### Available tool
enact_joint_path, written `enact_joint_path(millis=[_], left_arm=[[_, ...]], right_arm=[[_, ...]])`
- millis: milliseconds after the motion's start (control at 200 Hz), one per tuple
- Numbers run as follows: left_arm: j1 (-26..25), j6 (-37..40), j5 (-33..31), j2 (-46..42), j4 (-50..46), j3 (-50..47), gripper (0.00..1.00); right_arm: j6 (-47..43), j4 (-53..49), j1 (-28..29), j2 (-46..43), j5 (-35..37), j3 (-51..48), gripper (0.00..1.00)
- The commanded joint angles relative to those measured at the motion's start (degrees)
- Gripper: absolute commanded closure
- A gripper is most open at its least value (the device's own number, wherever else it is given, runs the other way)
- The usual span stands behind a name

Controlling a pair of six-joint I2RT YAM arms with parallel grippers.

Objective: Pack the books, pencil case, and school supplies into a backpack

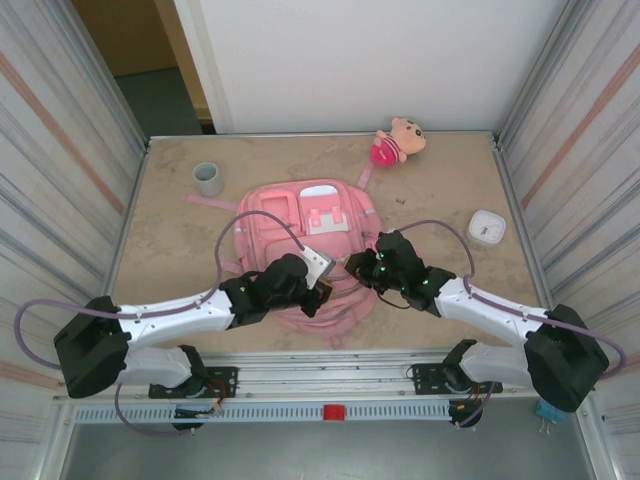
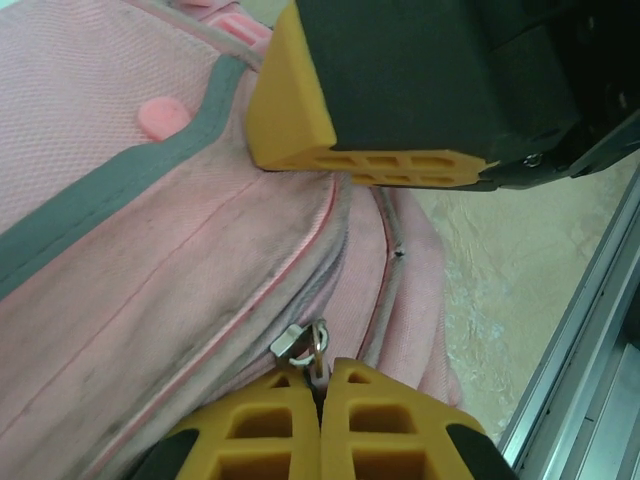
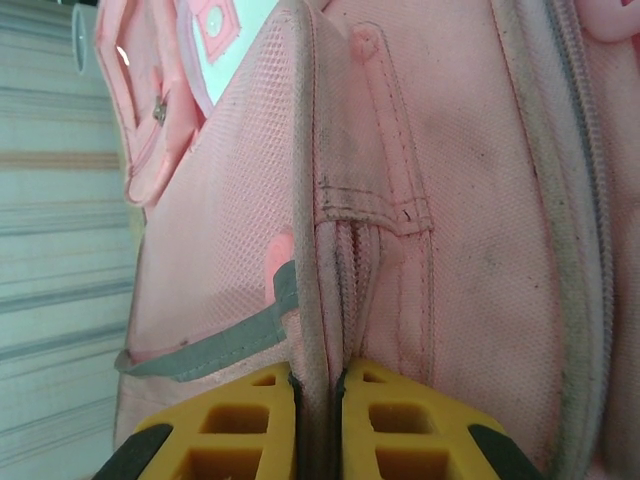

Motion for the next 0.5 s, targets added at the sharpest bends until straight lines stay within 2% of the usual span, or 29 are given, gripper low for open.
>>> enact_joint_path(millis=[0, 170, 286, 376, 491], left_arm=[[-1.2, 2.2, 6.6, 2.5, 10.9, 4.5, 0.95], [-1.2, 2.4, 8.8, 6.9, 11.3, 7.5, 0.95], [-1.2, 2.7, 10.6, 8.0, 13.0, 8.1, 0.91], [-1.1, 3.4, 10.1, 7.2, 13.8, 7.3, 0.82], [-0.6, 5.4, 9.9, 3.5, 13.0, 5.0, 0.61]], right_arm=[[0.2, 5.3, 2.9, 1.0, -3.2, 4.9, 0.87], [0.3, 5.3, 4.1, 1.4, -3.4, 6.9, 0.87], [0.6, 5.1, 4.5, 0.2, -2.5, 6.7, 0.86], [-0.4, 2.6, 4.0, -0.8, -1.9, 6.6, 0.86], [-3.2, -0.4, 1.9, -2.2, -3.5, 6.0, 0.83]])
